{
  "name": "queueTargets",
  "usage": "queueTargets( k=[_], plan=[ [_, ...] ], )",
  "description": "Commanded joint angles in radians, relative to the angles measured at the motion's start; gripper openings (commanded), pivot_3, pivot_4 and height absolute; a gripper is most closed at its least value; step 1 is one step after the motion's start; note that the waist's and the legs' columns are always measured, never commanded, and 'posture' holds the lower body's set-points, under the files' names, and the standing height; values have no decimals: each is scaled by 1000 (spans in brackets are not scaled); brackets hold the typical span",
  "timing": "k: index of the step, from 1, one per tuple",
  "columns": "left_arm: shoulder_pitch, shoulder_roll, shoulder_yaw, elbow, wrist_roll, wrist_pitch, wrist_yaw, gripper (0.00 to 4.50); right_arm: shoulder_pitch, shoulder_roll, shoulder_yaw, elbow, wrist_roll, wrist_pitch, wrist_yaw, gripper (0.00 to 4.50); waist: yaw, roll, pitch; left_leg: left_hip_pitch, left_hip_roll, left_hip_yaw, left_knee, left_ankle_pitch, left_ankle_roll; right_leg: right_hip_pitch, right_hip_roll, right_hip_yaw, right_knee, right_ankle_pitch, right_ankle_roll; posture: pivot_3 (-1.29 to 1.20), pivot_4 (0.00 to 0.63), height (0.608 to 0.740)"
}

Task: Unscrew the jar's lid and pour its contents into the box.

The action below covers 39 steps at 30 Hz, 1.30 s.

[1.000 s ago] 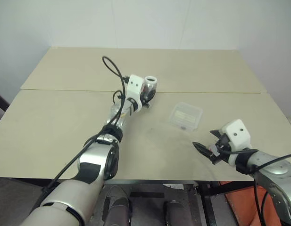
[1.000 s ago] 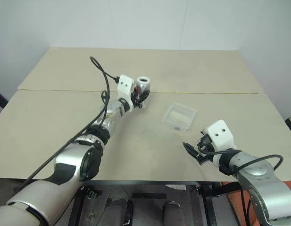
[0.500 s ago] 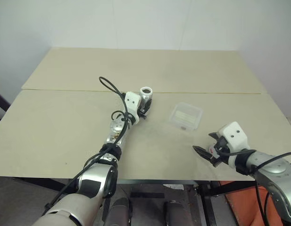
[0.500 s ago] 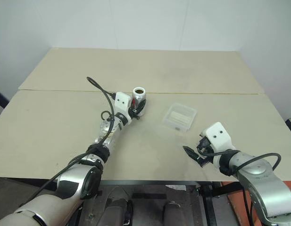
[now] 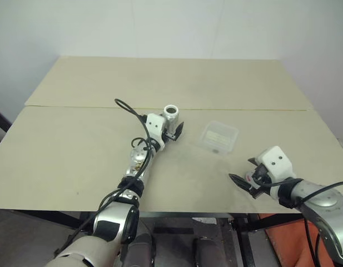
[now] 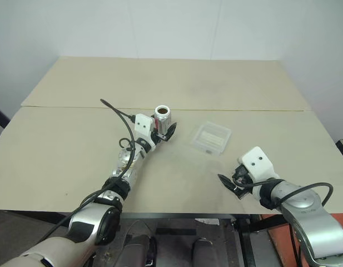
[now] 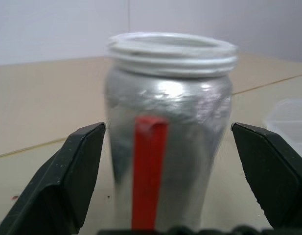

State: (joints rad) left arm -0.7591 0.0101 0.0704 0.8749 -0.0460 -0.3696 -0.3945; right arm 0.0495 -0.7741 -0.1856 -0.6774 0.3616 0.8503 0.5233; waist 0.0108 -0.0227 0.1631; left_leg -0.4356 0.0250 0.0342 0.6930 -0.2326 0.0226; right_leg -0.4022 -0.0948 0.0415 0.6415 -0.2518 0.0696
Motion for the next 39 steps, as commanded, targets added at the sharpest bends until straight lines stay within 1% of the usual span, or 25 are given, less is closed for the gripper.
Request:
queueTargets(
  k=[1,3,5,8,10,13,15,17,18,21,23,26,28,32,35,39],
  plan=[
    [84,4,-26,-189,-18,57,-10,4482,-11,-28,-26,3,-24,-47,17,4500,-1,0,0,0,0,0,0,0,0,0,0,0,0,0,0,0,150,740],
    [147,21,-45,-287,9,93,13,4482,-22,-33,-19,14,-23,-52,22,4500,-1,0,0,0,1,0,0,0,0,0,0,0,0,0,0,0,150,740],
    [210,41,-55,-394,-5,150,-2,4482,-31,-34,-10,24,-24,-64,34,4500,-1,0,0,1,1,0,0,0,0,0,0,0,0,0,0,0,150,740],
    [318,125,-73,-578,-53,238,-116,4482,-32,-44,-6,43,-28,-81,61,4500,-5,1,-1,1,1,-1,0,0,0,0,0,1,0,0,0,0,150,740],
    [378,200,-56,-698,-98,305,-174,4482,-18,-65,-15,49,-34,-97,88,4500,-5,1,-1,1,2,-1,-1,0,0,0,1,1,0,0,0,0,150,740],
    [453,329,18,-855,-209,351,-275,4482,14,-100,-71,70,-22,-144,153,4500,-6,1,-1,2,3,-2,-1,0,0,0,1,1,0,0,0,0,150,740],
    [498,409,71,-961,-319,399,-354,4482,46,-122,-122,88,-19,-216,213,4500,-6,1,-1,3,4,-3,-1,0,0,0,1,1,-1,0,0,0,150,740],
    [545,487,136,-1072,-453,493,-414,4482,83,-141,-190,112,-2,-308,304,4500,-2,1,-1,4,4,-3,-1,0,0,2,1,1,-2,0,-1,0,150,740],
    [561,514,159,-1106,-496,529,-428,4482,94,-146,-213,121,6,-341,339,4500,-2,1,-1,6,4,-3,0,-1,1,5,1,1,-5,0,-1,0,150,740],
    [699,647,248,-1249,-639,641,-537,4482,131,-194,-323,182,67,-398,502,4500,-6,1,-1,14,6,-2,-2,-3,1,14,2,0,-10,-1,-1,0,150,740],
    [779,703,287,-1297,-689,681,-583,4482,138,-218,-360,222,71,-433,553,4500,-11,1,-1,16,7,-1,-2,-3,1,16,2,1,-11,-1,-1,0,150,740],
    [867,729,299,-1325,-683,691,-598,4482,127,-238,-372,287,36,-489,573,4500,-11,2,-1,23,8,4,-4,-3,0,20,2,1,-10,-1,-4,0,150,740],
    [893,727,295,-1336,-665,681,-597,4482,120,-243,-371,306,33,-501,580,4500,-11,2,-1,28,8,8,-5,-3,0,23,2,2,-11,-3,-5,0,150,740],
    [900,691,268,-1350,-631,663,-549,4482,115,-265,-371,336,36,-509,618,4500,-11,1,-1,28,7,10,-6,-3,0,23,2,4,-11,-3,-6,0,150,740],
    [887,677,264,-1342,-632,663,-533,4482,95,-270,-342,354,-25,-525,562,4500,-11,1,-1,28,8,11,-7,-3,0,22,2,5,-11,-3,-6,0,150,740],
    [880,703,268,-1329,-628,680,-555,4482,87,-259,-355,339,-1,-515,572,4500,-11,1,-1,28,8,13,-8,-3,0,20,2,6,-11,-3,-6,0,150,740]
  ],
)
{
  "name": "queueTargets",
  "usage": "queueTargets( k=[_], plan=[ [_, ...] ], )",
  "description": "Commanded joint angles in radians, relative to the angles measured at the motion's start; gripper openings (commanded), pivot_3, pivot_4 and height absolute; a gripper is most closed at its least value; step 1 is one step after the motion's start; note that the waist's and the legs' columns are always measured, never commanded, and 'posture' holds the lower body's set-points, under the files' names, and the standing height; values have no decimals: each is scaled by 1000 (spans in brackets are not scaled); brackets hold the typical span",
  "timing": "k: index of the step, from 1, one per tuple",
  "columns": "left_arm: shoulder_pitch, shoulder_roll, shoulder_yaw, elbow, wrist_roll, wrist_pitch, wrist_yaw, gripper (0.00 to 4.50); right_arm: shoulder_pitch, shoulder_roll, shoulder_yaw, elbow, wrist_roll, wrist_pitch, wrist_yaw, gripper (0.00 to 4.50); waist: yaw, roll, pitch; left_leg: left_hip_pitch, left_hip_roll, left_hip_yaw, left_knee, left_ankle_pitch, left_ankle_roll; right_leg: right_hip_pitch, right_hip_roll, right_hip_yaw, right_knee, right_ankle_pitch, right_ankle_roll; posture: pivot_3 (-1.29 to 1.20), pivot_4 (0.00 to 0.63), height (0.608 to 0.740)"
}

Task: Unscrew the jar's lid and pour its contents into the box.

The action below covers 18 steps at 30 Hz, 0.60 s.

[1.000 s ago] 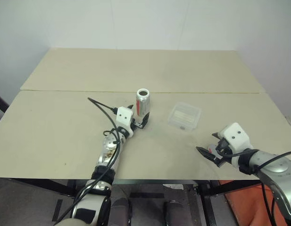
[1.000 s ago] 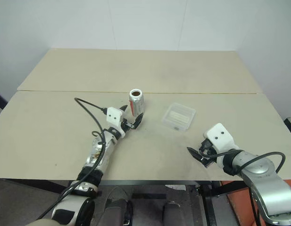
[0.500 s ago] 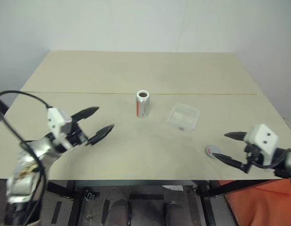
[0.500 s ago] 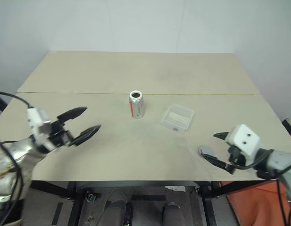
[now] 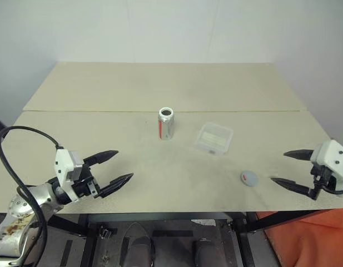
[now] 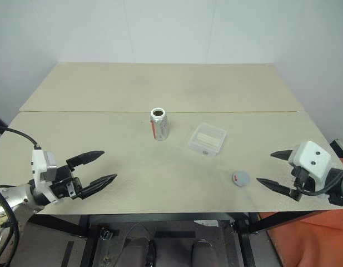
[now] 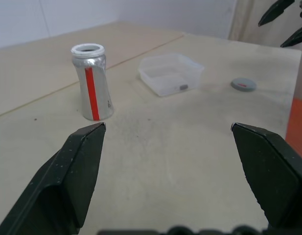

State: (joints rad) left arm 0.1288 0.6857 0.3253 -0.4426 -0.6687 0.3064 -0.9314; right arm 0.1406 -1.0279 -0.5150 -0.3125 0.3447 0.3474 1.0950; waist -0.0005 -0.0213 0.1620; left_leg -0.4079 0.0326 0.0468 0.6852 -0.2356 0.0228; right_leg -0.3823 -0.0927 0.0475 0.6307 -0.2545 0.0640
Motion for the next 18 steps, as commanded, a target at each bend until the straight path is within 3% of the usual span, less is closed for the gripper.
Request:
queueTargets(
  k=[1,12,18],
  plan=[
    [-5,38,22,-8,-16,10,-31,4482,2,-2,-30,-40,23,-7,5,4500,0,0,0,0,0,0,0,0,0,0,0,0,0,0,0,0,150,740],
    [-8,66,28,29,-8,40,-51,4482,-25,54,1,-63,32,-68,-20,4500,-2,0,0,-2,1,2,-2,0,0,-4,0,2,0,0,0,0,150,740],
    [88,134,112,-21,25,43,-75,4482,-121,47,78,-62,153,42,14,4500,-15,-1,0,-1,1,4,-5,0,0,-5,1,3,0,0,0,0,150,740]
  ],
)
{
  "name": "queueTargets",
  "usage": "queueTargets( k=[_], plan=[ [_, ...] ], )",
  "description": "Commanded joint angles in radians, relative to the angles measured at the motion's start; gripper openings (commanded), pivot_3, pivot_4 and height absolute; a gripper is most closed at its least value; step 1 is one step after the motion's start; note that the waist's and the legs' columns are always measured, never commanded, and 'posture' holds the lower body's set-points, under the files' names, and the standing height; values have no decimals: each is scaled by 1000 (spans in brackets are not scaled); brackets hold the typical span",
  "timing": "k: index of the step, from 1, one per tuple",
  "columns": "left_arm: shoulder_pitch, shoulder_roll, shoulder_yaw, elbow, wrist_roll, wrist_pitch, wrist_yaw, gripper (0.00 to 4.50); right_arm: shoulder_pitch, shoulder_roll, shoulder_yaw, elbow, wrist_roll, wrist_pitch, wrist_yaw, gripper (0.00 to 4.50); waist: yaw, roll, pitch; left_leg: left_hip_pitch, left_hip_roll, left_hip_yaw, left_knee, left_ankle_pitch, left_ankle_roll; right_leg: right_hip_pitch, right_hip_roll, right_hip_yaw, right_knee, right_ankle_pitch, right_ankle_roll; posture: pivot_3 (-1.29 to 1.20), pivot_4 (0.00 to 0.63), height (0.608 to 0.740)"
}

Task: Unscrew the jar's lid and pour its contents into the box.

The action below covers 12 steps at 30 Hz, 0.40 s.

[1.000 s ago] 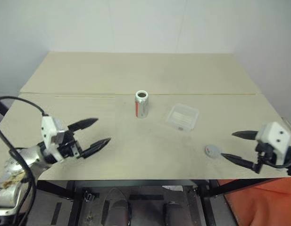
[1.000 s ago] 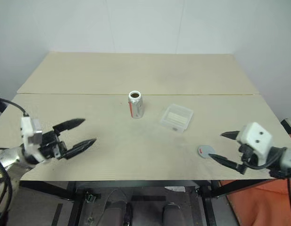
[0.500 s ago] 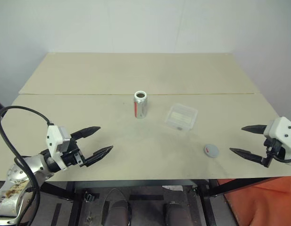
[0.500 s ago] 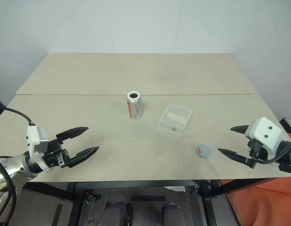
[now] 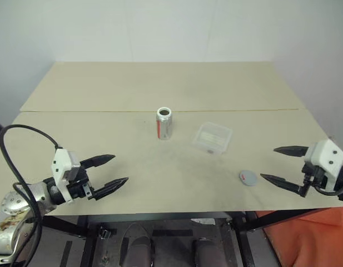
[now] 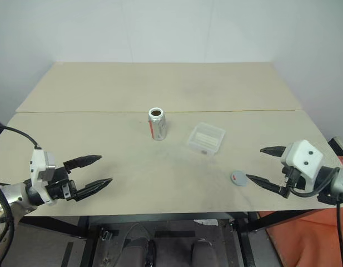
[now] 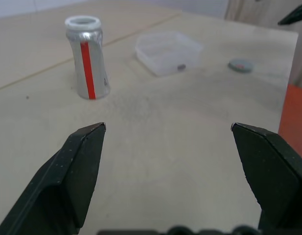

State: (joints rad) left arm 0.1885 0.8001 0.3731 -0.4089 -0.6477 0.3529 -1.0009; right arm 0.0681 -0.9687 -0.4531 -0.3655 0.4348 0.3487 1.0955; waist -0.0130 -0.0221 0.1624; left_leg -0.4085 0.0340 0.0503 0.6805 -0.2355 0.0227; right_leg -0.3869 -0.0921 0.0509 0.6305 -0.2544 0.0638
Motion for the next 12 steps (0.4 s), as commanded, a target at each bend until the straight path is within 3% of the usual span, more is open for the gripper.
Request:
queueTargets(
  k=[1,6,12],
  plan=[
    [51,17,86,-78,-13,5,3,4482,-63,-10,35,10,58,26,24,4500,-2,0,0,0,0,1,0,0,0,0,0,1,0,0,0,0,150,740],
    [140,5,129,-148,-15,12,25,4482,-102,5,95,33,37,-6,28,4500,3,0,0,0,0,2,-1,0,0,-1,-1,1,-1,0,0,0,150,740],
    [122,-1,137,-213,-14,60,114,4482,-181,18,161,60,55,-5,58,4500,9,-1,0,0,0,2,-1,0,0,0,0,1,-1,0,0,0,150,740]
  ],
)
